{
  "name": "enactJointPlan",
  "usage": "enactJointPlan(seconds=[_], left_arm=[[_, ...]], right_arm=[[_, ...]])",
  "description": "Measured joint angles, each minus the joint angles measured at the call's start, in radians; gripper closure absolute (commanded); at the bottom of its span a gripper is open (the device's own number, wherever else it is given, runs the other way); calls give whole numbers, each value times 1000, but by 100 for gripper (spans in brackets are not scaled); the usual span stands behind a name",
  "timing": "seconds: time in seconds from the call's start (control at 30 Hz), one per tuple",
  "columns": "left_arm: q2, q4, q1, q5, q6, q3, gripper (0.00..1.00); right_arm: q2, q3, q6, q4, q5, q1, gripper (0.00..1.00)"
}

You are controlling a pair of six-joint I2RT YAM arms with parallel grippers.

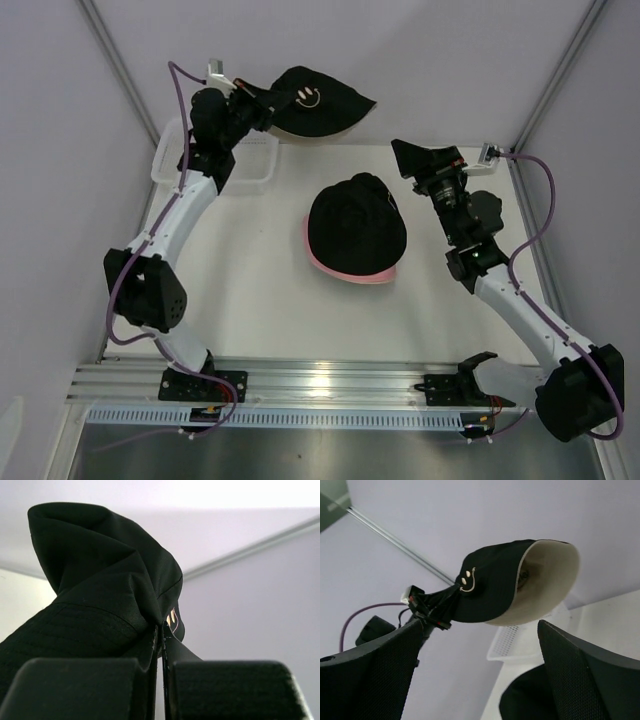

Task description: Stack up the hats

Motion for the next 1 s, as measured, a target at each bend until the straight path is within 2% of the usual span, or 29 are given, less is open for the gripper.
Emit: enactJointPlan(seconds=[0.43,0.77,0.97,1.0], left_arm=[[-269,92,-174,41,15,-171,99],[-423,51,-232,-3,133,-353,99],[-449,50,-235,-13,171,-398,99],[-452,50,-238,-13,181,-399,99]], right_arm=[[52,-49,142,162,55,78,1],[35,-80,142,243,95,172,5],[-14,-109,113,270,143,225,13],[-14,-109,108,276,146,227,22]])
